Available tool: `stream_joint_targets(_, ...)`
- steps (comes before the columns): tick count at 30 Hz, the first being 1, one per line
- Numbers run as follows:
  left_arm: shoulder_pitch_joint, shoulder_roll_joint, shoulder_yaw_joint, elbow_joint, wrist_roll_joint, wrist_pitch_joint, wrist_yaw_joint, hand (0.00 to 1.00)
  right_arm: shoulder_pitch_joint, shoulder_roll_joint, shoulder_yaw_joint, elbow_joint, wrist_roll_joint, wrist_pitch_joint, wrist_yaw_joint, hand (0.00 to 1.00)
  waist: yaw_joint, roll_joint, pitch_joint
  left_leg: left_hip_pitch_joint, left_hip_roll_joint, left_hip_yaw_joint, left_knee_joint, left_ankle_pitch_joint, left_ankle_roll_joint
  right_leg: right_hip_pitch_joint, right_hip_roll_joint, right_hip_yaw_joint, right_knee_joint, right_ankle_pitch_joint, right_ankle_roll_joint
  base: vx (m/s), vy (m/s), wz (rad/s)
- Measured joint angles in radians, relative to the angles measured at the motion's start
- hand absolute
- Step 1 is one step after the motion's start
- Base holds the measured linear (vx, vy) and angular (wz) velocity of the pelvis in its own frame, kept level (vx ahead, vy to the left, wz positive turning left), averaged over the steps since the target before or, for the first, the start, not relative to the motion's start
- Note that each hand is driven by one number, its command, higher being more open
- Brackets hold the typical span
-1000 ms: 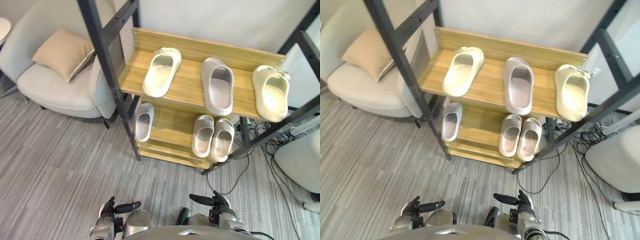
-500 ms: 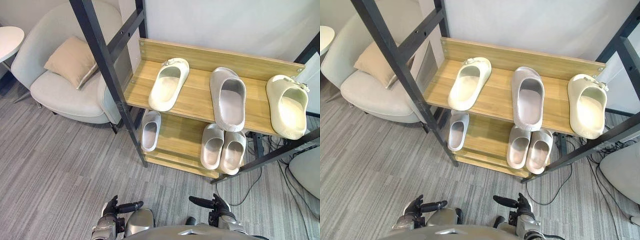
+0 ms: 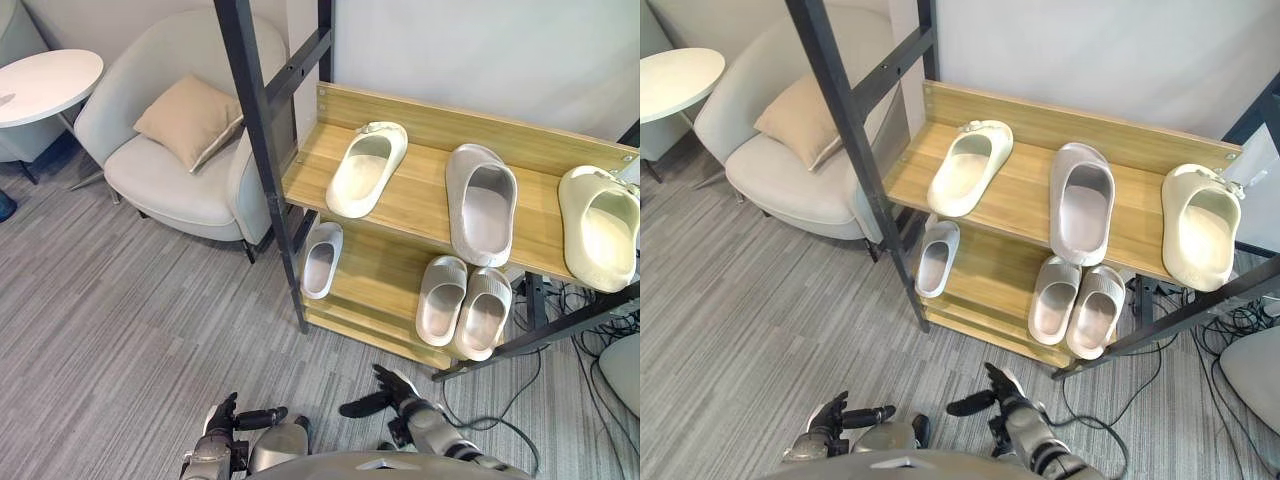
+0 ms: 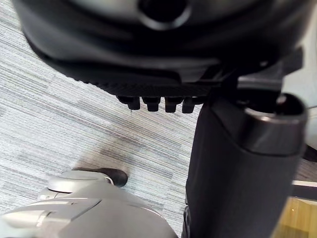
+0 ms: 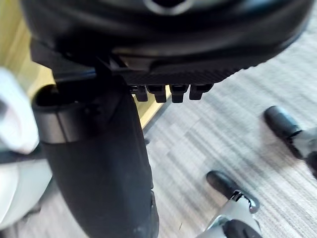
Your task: Organize the slippers on the shoe rack
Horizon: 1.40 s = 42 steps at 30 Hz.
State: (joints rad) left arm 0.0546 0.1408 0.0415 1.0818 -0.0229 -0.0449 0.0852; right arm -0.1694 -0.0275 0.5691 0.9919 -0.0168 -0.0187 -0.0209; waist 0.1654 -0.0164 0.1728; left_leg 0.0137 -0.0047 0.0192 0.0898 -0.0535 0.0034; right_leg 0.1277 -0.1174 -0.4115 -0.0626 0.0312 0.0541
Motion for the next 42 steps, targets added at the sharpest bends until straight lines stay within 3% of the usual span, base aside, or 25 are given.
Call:
stream_joint_targets(4,-0.005,0.001,-0.002,-0.004,0.019,-0.003,0.014,1.0,-0.045,0.0,0.195,-0.157,0.057,-0.003,0.068,1.0,0.017,-0.003,0.003,0.003,0.003,0.005,-0.018,0.018,-0.003,-0.012,0.003,0.016,-0.001,0.016,-0.004,-0.1,0.015,-0.08)
stream_joint_targets(7,-0.004,0.002,-0.008,-0.006,0.033,-0.011,0.025,1.0,-0.057,-0.016,0.274,-0.318,0.146,-0.003,0.12,1.0,0.034,-0.006,0.004,0.003,0.006,0.019,-0.02,0.019,-0.005,-0.022,0.005,0.036,-0.001,0.025,-0.006,-0.07,0.024,-0.17)
stream_joint_targets(9,-0.004,0.002,-0.008,-0.006,0.033,-0.011,0.028,1.0,-0.057,-0.026,0.287,-0.379,0.166,-0.003,0.131,1.0,0.033,-0.006,0.004,0.003,0.006,0.02,-0.019,0.019,-0.005,-0.023,0.005,0.039,0.0,0.026,-0.006,-0.03,0.013,-0.07)
stream_joint_targets(13,-0.004,0.004,-0.016,-0.004,0.034,-0.013,0.041,1.0,-0.057,-0.097,0.294,-0.681,0.216,-0.038,0.154,1.0,0.028,-0.005,0.004,0.005,0.007,0.027,-0.019,0.019,-0.006,-0.025,0.006,0.048,0.001,0.03,0.0,0.0,0.006,-0.07)
stream_joint_targets(15,-0.002,0.005,-0.017,0.0,0.034,-0.016,0.048,1.0,-0.057,-0.169,0.264,-0.907,0.22,-0.078,0.151,1.0,0.017,-0.006,0.004,0.005,0.011,0.045,-0.015,0.014,-0.012,-0.038,0.005,0.068,0.008,0.03,0.0,0.0,0.014,-0.21)
stream_joint_targets(24,-0.001,0.014,-0.059,0.017,0.035,-0.019,0.056,1.0,-0.02,-0.208,0.012,-1.323,0.365,-0.194,0.107,1.0,-0.042,0.005,-0.003,0.017,0.018,0.079,0.012,-0.011,-0.015,-0.039,0.008,0.115,0.014,0.032,0.001,0.0,0.01,-0.16)
stream_joint_targets(28,0.01,0.006,-0.06,0.024,0.035,-0.02,0.054,1.0,-0.002,-0.207,-0.127,-1.355,0.281,-0.258,0.007,1.0,-0.06,0.022,-0.014,0.018,0.016,0.078,0.016,-0.012,-0.014,-0.037,0.006,0.117,0.015,0.033,0.002,0.0,0.002,-0.02)
stream_joint_targets(35,0.027,-0.004,-0.067,0.011,0.075,-0.031,0.057,1.0,0.027,-0.261,-0.342,-1.355,-0.027,-0.261,-0.181,1.0,-0.073,0.043,-0.026,0.025,0.017,0.075,0.014,-0.012,-0.013,-0.029,0.007,0.116,0.015,0.033,0.002,-0.01,0.0,0.0)
stream_joint_targets(42,0.051,-0.003,-0.065,-0.002,0.076,-0.042,0.053,1.0,0.021,-0.271,-0.493,-1.375,-0.146,-0.261,-0.289,1.0,-0.086,0.045,-0.027,0.032,0.016,0.072,0.008,-0.012,-0.012,-0.022,0.008,0.116,0.009,0.032,0.002,0.0,0.0,0.0)
